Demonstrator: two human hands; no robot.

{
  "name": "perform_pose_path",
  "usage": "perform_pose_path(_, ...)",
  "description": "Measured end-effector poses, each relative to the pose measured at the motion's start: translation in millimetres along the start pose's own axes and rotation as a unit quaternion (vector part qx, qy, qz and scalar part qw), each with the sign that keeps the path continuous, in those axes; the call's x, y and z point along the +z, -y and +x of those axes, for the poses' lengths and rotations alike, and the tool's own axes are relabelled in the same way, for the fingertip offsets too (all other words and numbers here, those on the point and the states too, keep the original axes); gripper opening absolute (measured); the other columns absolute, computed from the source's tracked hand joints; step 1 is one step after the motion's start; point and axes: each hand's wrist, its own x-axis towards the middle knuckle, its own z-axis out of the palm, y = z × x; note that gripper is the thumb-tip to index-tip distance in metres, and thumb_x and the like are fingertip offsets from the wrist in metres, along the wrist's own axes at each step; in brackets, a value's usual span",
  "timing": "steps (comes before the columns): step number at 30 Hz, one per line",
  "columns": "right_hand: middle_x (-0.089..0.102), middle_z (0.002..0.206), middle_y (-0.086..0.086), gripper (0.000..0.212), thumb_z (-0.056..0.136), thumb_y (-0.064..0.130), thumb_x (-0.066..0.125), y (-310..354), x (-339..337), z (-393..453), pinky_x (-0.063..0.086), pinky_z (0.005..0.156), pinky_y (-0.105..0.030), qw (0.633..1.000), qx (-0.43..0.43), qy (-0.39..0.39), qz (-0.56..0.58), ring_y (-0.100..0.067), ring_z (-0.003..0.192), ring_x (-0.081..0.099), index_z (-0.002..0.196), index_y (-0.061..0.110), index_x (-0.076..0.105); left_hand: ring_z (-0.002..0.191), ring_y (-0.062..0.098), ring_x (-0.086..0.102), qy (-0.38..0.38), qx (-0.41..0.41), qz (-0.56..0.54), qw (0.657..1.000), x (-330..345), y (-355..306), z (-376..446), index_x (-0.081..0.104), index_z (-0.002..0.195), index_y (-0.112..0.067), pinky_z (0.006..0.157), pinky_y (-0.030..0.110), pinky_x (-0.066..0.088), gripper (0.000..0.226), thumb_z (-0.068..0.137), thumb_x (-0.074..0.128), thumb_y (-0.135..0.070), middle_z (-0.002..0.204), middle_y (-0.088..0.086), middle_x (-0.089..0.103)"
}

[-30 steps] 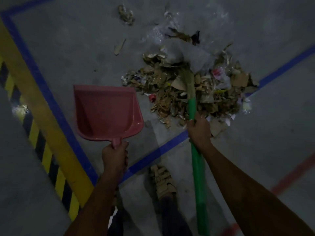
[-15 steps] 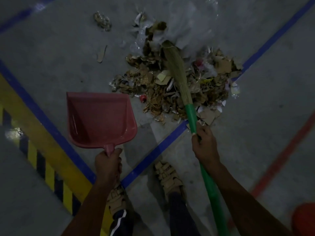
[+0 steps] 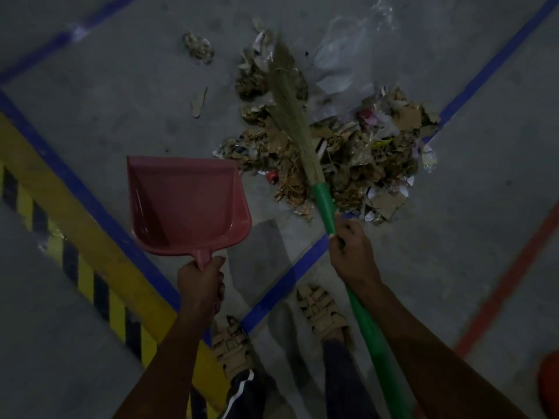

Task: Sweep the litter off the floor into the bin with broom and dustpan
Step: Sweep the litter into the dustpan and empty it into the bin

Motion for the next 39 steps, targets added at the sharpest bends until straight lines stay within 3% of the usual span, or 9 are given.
perform_pose_path(3, 0.051, 0.13, -0.018, 0.046, 0.098, 0.004, 0.052, 33, 29, 7, 0.043, 0.069, -0.029, 1.0, -0.01, 0.023, 0.003, -0.01, 0.072, 0.051, 0.143, -0.005, 0.045, 0.032, 0.017, 0.036, -0.003, 0.011, 0.001, 1.0, -26, -2, 8, 0.051, 0.07, -0.005, 0.042, 0.025, 0.029, 0.032, 0.095, 0.067, -0.017, 0.051, 0.011, 0.044)
perform_pose_path(9, 0.047, 0.134, -0.016, 0.05, 0.1, 0.019, 0.046, 70, 90, 17, 0.051, 0.084, -0.04, 0.986, 0.004, 0.144, -0.088, -0.035, 0.1, 0.059, 0.149, 0.007, 0.042, 0.031, 0.015, 0.036, -0.038, 0.018, -0.011, 0.999, -72, 6, 25, 0.05, 0.071, -0.006, 0.041, 0.028, 0.031, 0.03, 0.095, 0.067, -0.012, 0.054, 0.013, 0.044)
perform_pose_path(13, 0.051, 0.116, -0.018, 0.049, 0.097, 0.016, 0.045, 71, 105, 19, 0.045, 0.069, -0.033, 0.962, 0.052, 0.207, -0.172, -0.034, 0.09, 0.059, 0.145, 0.009, 0.044, 0.029, 0.013, 0.035, -0.04, 0.014, -0.015, 0.999, -88, 12, 32, 0.052, 0.073, -0.003, 0.035, 0.026, 0.03, 0.03, 0.097, 0.065, -0.014, 0.056, 0.015, 0.044)
perform_pose_path(18, 0.042, 0.127, -0.019, 0.039, 0.098, 0.014, 0.044, 81, 92, 17, 0.046, 0.07, -0.037, 0.953, 0.099, 0.145, -0.247, -0.037, 0.083, 0.058, 0.137, 0.007, 0.042, 0.03, 0.011, 0.037, -0.042, -0.007, -0.047, 0.998, -96, 13, 34, 0.054, 0.078, -0.003, 0.033, 0.025, 0.03, 0.023, 0.097, 0.064, -0.011, 0.059, 0.015, 0.044)
perform_pose_path(25, 0.042, 0.139, -0.027, 0.051, 0.1, 0.009, 0.046, 114, 71, 42, 0.044, 0.071, -0.035, 0.98, 0.014, 0.072, -0.184, -0.039, 0.097, 0.056, 0.149, 0.0, 0.037, 0.037, 0.018, 0.041, -0.046, -0.029, -0.087, 0.995, -108, -2, 44, 0.056, 0.073, -0.002, 0.037, 0.024, 0.032, 0.027, 0.094, 0.067, -0.016, 0.056, 0.013, 0.048)
perform_pose_path(29, 0.053, 0.126, -0.028, 0.05, 0.098, 0.018, 0.046, 147, 73, 78, 0.043, 0.076, -0.034, 0.987, -0.041, 0.068, -0.138, -0.041, 0.102, 0.056, 0.143, -0.004, 0.046, 0.037, 0.018, 0.043, -0.054, -0.023, -0.094, 0.994, -114, -26, 53, 0.055, 0.07, -0.002, 0.036, 0.023, 0.031, 0.03, 0.093, 0.068, -0.016, 0.053, 0.012, 0.049)
perform_pose_path(33, 0.061, 0.09, -0.025, 0.061, 0.09, 0.032, 0.038, 177, 95, 131, 0.053, 0.061, -0.041, 0.99, -0.059, 0.09, -0.093, -0.038, 0.065, 0.06, 0.137, -0.005, 0.052, 0.034, 0.018, 0.042, -0.054, -0.009, -0.097, 0.994, -118, -55, 73, 0.056, 0.07, -0.002, 0.038, 0.023, 0.031, 0.028, 0.092, 0.068, -0.014, 0.051, 0.011, 0.048)
perform_pose_path(36, 0.056, 0.065, -0.024, 0.036, 0.092, 0.014, 0.046, 197, 115, 168, 0.051, 0.049, -0.051, 0.989, -0.067, 0.111, -0.066, -0.036, 0.048, 0.052, 0.113, -0.014, 0.057, 0.037, 0.017, 0.042, -0.058, 0.003, -0.096, 0.994, -117, -75, 96, 0.053, 0.066, -0.007, 0.043, 0.026, 0.032, 0.029, 0.091, 0.068, -0.014, 0.05, 0.009, 0.047)
perform_pose_path(39, 0.057, 0.063, -0.023, 0.02, 0.094, 0.014, 0.049, 210, 136, 201, 0.051, 0.045, -0.05, 0.989, -0.065, 0.114, -0.075, -0.034, 0.046, 0.056, 0.089, -0.001, 0.06, 0.035, 0.015, 0.038, -0.056, 0.0, -0.088, 0.995, -112, -90, 117, 0.05, 0.068, -0.01, 0.041, 0.022, 0.029, 0.029, 0.091, 0.068, -0.016, 0.051, 0.007, 0.043)
